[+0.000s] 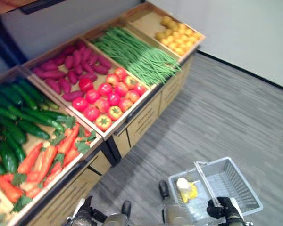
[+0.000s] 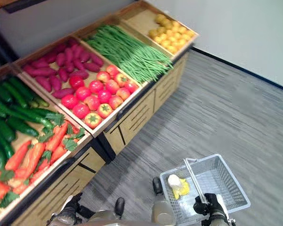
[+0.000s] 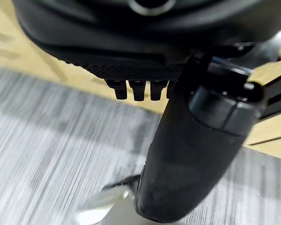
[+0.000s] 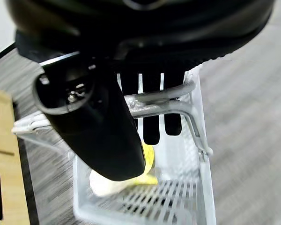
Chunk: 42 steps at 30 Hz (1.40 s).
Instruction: Get the vegetables into the basket
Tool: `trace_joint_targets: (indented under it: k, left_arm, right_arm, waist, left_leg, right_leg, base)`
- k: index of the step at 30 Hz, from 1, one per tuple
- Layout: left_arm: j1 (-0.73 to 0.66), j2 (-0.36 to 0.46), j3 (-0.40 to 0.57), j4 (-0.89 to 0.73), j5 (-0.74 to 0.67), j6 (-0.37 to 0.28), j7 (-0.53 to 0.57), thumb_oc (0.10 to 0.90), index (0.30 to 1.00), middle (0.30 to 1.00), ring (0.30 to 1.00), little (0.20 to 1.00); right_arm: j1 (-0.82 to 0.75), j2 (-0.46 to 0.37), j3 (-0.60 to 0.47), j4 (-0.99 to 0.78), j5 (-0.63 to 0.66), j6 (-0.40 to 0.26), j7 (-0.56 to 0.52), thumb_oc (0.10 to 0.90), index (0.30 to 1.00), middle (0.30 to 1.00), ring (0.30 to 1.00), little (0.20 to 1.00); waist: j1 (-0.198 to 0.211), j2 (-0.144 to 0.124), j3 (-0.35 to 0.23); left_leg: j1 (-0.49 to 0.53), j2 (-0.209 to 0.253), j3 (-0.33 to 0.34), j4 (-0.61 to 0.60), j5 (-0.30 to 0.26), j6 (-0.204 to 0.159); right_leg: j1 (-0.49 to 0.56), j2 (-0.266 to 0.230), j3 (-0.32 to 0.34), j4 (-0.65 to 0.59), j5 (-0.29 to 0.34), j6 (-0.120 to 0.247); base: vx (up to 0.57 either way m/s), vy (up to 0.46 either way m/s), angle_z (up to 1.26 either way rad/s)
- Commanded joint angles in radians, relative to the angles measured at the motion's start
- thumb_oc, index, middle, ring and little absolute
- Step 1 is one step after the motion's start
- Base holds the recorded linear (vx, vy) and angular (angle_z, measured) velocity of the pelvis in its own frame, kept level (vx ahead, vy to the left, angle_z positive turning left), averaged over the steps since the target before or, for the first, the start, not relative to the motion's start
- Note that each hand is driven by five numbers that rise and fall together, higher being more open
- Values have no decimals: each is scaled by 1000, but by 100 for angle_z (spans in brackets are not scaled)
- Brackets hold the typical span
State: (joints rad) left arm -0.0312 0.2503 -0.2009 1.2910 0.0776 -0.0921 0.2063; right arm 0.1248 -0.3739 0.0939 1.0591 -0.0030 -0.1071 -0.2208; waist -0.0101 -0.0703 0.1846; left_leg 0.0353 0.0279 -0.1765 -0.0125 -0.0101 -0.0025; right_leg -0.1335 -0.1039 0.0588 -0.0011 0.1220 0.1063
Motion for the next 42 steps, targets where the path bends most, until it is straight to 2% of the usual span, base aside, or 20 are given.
trace_joint_targets:
  k: [1,5,6,7,8,9,10,11,14,17,23,26,27,29,31,33,34,36,39,42]
  left_arm:
    - [-14,22,21,-14,-30,-17,7,900,1000,1000,1000,1000]
    - [-12,17,20,-4,-32,-16,13,900,1000,1000,1000,1000]
    - [-17,16,20,-5,-32,-12,19,900,1000,1000,1000,1000]
    - [-25,16,12,-16,-28,-8,19,900,1000,1000,1000,1000]
    - [-25,16,12,-16,-28,-8,19,900,1000,1000,1000,1000]
    - [-32,19,4,-31,-20,-5,19,900,1000,1000,1000,1000]
    - [-32,19,4,-32,-20,-4,19,900,1000,1000,1000,1000]
    - [-36,22,-7,-32,-9,-2,20,900,1000,1000,1000,1000]
    - [-31,24,-8,-17,2,2,24,900,1000,1000,1000,1000]
    - [-32,26,-10,-8,6,2,20,900,1000,1000,1000,1000]
    - [-33,23,-27,-6,6,-7,0,900,1000,1000,1000,1000]
    - [-29,29,-27,-13,-8,-11,-4,900,1000,1000,1000,1000]
    - [-28,35,-27,-17,-14,-11,-4,900,1000,1000,1000,1000]
    - [-30,38,-26,-15,-19,-12,-2,900,1000,1000,1000,1000]
    - [-25,42,-16,-1,-31,-16,-5,900,1000,1000,1000,1000]
    - [-23,43,-15,0,-31,-17,-7,900,1000,1000,1000,1000]
    - [-23,44,-11,8,-33,-21,-8,900,1000,1000,1000,1000]
    - [-24,45,-7,22,-35,-21,-10,900,1000,1000,1000,1000]
    - [-22,43,3,34,-38,-20,-7,900,1000,1000,1000,1000]
    - [7,33,53,76,-48,-9,-16,900,1000,1000,1000,1000]
  right_arm:
    - [-59,-102,-44,-67,5,-78,-36,400,300,300,300,300]
    - [-59,-118,-37,-54,3,-81,-36,400,300,300,300,300]
    - [-58,-128,-40,-43,5,-81,-37,400,300,300,300,300]
    - [-59,-139,-50,-22,9,-78,-43,400,300,300,300,300]
    - [-59,-139,-50,-22,9,-78,-43,400,300,300,300,300]
    - [-51,-137,-64,-7,24,-73,-50,400,300,300,300,300]
    - [-51,-137,-64,-7,24,-73,-50,400,300,300,300,300]
    - [-49,-129,-74,27,34,-68,-56,400,300,300,300,300]
    - [-49,-114,-75,48,36,-63,-56,400,300,300,300,300]
    - [-57,-104,-75,71,38,-59,-58,400,300,300,300,300]
    - [-104,-87,-68,130,28,-52,-54,400,300,300,300,300]
    - [-146,-88,-56,150,28,-49,-59,400,300,300,300,300]
    - [-171,-89,-56,168,41,-50,-60,400,300,300,300,300]
    - [-177,-88,-54,173,46,-53,-62,400,300,300,300,300]
    - [-179,-82,-48,201,53,-52,-61,400,300,300,300,300]
    - [-182,-79,-49,210,57,-52,-62,400,300,300,300,300]
    - [-185,-76,-53,235,58,-48,-61,400,300,300,300,300]
    - [-181,-72,-53,257,52,-45,-59,400,300,300,300,300]
    - [-177,-68,-61,283,51,-37,-62,400,300,300,300,300]
    - [-144,-70,-78,346,31,-16,-44,400,300,300,300,300]
  waist:
    - [20,-15,-29]
    - [20,-16,-29]
    - [18,-16,-25]
    - [-2,-15,-15]
    - [-2,-15,-15]
    - [-37,-7,-16]
    - [-36,-6,-16]
    - [-44,7,-22]
    - [-39,23,-41]
    - [-33,21,-48]
    - [-8,-3,-42]
    - [4,-4,-29]
    - [7,6,-10]
    - [4,13,-4]
    - [-6,25,-1]
    - [-8,27,1]
    - [-8,23,-2]
    - [-17,20,-2]
    - [-10,10,-6]
    - [-2,11,-40]
  left_leg:
    - [-49,29,25,43,32,-76]
    - [-91,49,-8,54,55,-97]
    - [-114,56,29,69,59,-94]
    - [-141,92,198,113,62,-85]
    - [-141,92,198,113,62,-85]
    - [-122,162,429,132,76,-89]
    - [-122,164,430,133,75,-90]
    - [-115,183,493,138,74,-101]
    - [-107,160,453,70,86,-99]
    - [-106,143,443,43,88,-89]
    - [-143,76,411,82,36,-54]
    - [-139,46,415,82,15,-23]
    - [-122,30,407,84,4,-10]
    - [-118,24,394,83,5,-6]
    - [-87,7,352,52,16,-6]
    - [-76,7,344,39,19,-10]
    - [-67,8,327,24,21,-21]
    - [-61,10,297,23,21,-28]
    - [-57,17,288,35,15,-36]
    - [-37,58,278,-1,43,-66]
  right_leg:
    - [-1,-17,-16,69,-26,46]
    - [19,-14,-81,57,-38,30]
    - [31,-25,-114,52,-45,26]
    - [45,-46,-164,52,-50,21]
    - [45,-46,-164,52,-50,21]
    - [57,-62,-224,52,-60,17]
    - [57,-60,-223,52,-60,16]
    - [71,-69,-266,47,-67,17]
    - [89,-78,-285,43,-66,32]
    - [94,-96,-288,42,-60,40]
    - [106,-168,-292,36,-15,76]
    - [60,-200,-272,165,20,87]
    - [29,-213,-249,262,54,84]
    - [9,-199,-214,291,65,82]
    - [-21,-141,-149,253,35,68]
    - [-15,-139,-151,227,31,70]
    - [-17,-144,-153,147,31,81]
    - [-27,-126,-99,122,21,86]
    - [-1,-123,-106,88,1,84]
    - [55,-88,-142,11,-3,69]
  base:
    - [49,-222,65]
    - [28,-250,69]
    - [-15,-108,92]
    - [-15,-108,87]
    - [-56,-66,116]
    - [-31,-22,147]
    - [-20,2,141]
    - [55,46,116]
    - [71,86,84]
    - [91,182,19]
    - [49,223,25]
    - [17,312,26]
    - [23,158,10]
    - [48,155,18]
    - [129,102,53]
    - [100,-28,56]
    - [106,-119,48]
    - [119,-122,45]
    - [61,-108,52]
    - [119,-270,25]
